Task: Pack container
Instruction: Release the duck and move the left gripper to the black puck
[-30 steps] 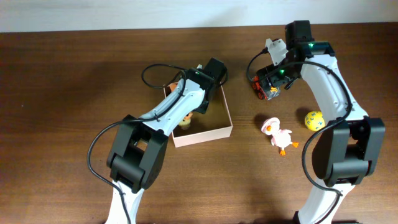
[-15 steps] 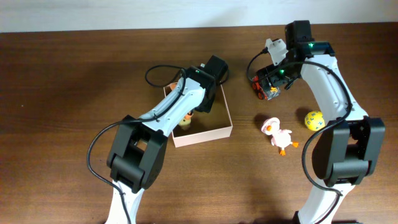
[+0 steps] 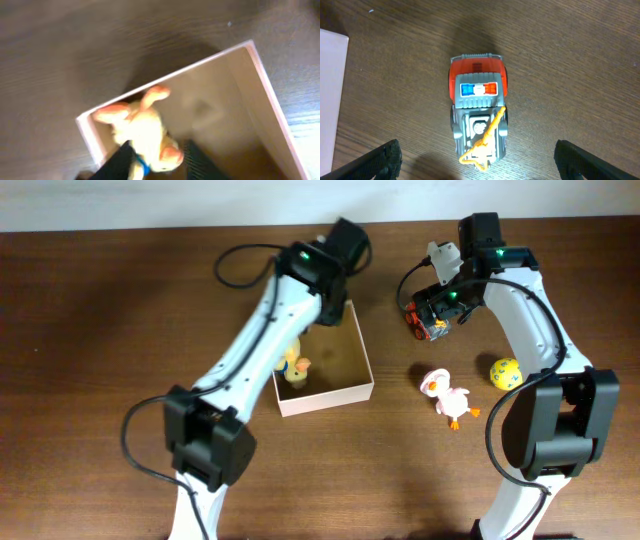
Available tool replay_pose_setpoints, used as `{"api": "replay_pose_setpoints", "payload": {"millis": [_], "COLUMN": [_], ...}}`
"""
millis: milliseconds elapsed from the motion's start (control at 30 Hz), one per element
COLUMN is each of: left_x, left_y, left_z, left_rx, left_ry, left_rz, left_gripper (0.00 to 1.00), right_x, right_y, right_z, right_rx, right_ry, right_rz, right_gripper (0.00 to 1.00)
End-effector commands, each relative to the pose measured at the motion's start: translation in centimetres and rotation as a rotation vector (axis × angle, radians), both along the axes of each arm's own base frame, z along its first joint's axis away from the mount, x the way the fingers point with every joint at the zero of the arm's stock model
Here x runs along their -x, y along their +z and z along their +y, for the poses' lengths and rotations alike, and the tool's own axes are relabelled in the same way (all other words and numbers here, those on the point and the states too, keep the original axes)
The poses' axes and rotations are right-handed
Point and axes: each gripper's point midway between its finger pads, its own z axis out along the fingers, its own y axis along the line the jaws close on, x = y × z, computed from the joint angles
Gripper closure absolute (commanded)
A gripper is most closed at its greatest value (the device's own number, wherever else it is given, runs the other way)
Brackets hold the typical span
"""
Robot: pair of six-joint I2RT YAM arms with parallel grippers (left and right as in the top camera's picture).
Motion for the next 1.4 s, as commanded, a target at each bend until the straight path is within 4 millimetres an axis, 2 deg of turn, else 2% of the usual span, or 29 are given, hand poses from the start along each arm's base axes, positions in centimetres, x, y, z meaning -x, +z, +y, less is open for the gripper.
{"api": "replay_pose_setpoints", "payload": {"millis": [0,100,167,267,333,367,533,700,867,967,1100,1167,1267,1367], "left_x": [-0.4,0.3,1.4,3.0,4.2,4.5,5.5,5.4,6.1,6.4,7.6,7.7,7.8,9.1], "left_y": [6.6,7.8,7.7,6.7,5.7,5.3,2.4,-0.3,-3.6,-5.7,-8.2,-9.0,-10.3,-11.6], "left_z": [5.5,10.0,12.6,14.9,17.2,17.6,18.4,18.4,20.0,20.3,21.7,21.6,20.2,19.8], "left_rx": [0.101,0.112,0.133,0.17,0.134,0.122,0.074,0.06,0.064,0.128,0.124,0.125,0.182,0.185], "left_ry": [0.239,0.377,0.475,0.541,0.568,0.562,0.526,0.47,0.504,0.46,0.458,0.436,0.384,0.382], "left_rz": [-0.101,-0.086,-0.03,0.085,0.161,0.179,0.274,0.314,0.373,0.423,0.47,0.474,0.49,0.532], "left_gripper": [0.36,0.33,0.33,0.33,0.33,0.32,0.29,0.28,0.27,0.23,0.23,0.23,0.23,0.23], "right_x": [0.1,0.1,0.1,0.1,0.1,0.1,0.1,0.1,0.1,0.1,0.1,0.1,0.1,0.1], "right_y": [0.1,0.1,0.1,0.1,0.1,0.1,0.1,0.1,0.1,0.1,0.1,0.1,0.1,0.1], "right_z": [0.4,0.4,0.4,0.4,0.4,0.4,0.4,0.4,0.4,0.4,0.4,0.4,0.4,0.4], "right_rx": [-0.01,-0.011,-0.01,-0.01,-0.01,-0.01,-0.01,-0.01,-0.01,-0.01,-0.01,-0.01,-0.01,-0.01], "right_ry": [0.012,0.012,0.012,0.012,0.012,0.012,0.012,0.012,0.012,0.012,0.012,0.012,0.012,0.012], "right_rz": [-0.002,-0.002,-0.002,-0.002,-0.002,-0.002,-0.002,-0.002,-0.002,-0.002,-0.002,-0.002,-0.002,-0.002], "right_gripper": [0.01,0.01,0.01,0.01,0.01,0.01,0.01,0.01,0.02,0.01,0.01,0.01,0.01,0.01]}}
